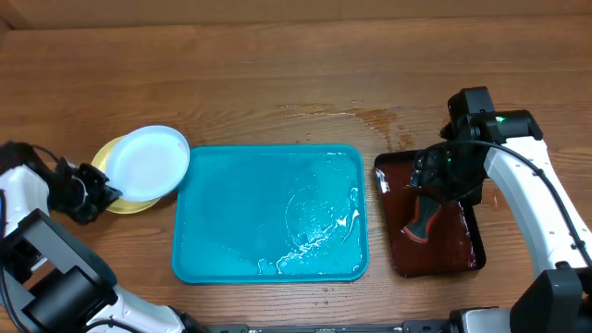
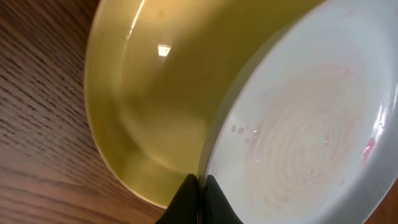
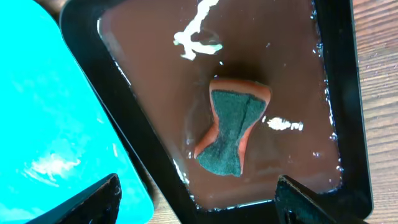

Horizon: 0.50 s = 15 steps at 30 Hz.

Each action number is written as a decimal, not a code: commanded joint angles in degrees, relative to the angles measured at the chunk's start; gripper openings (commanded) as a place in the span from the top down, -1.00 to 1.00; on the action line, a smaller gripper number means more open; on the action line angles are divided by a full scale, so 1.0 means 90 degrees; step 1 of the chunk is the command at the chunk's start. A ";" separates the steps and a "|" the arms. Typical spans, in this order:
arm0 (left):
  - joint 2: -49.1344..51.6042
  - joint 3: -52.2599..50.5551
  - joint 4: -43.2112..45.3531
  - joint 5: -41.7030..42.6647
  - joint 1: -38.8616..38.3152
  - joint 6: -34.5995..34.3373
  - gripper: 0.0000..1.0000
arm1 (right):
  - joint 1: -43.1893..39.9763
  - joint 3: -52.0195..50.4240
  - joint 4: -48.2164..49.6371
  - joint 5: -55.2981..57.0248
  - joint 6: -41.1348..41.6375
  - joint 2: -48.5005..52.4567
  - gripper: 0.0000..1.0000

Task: Clean dirty plates on tray and stack at the side
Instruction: 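Swing the white plate left and stack it onto the yellow plates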

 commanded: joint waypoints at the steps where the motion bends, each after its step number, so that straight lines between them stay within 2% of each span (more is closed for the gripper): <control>1: -0.0199 -0.0221 0.0248 0.0389 0.0129 -0.0039 0.91 | -0.0005 0.0141 -0.0027 0.0053 -0.0085 -0.0063 -0.61; 8: -0.0199 -0.0221 0.0372 -0.0104 0.0138 -0.0401 0.91 | -0.0005 0.0141 -0.0056 0.0053 -0.0087 -0.0063 -0.65; 15: -0.0199 -0.0219 0.0374 -0.1137 0.0138 -0.0969 0.91 | -0.0005 0.0141 -0.0068 0.0053 -0.0097 -0.0063 -0.68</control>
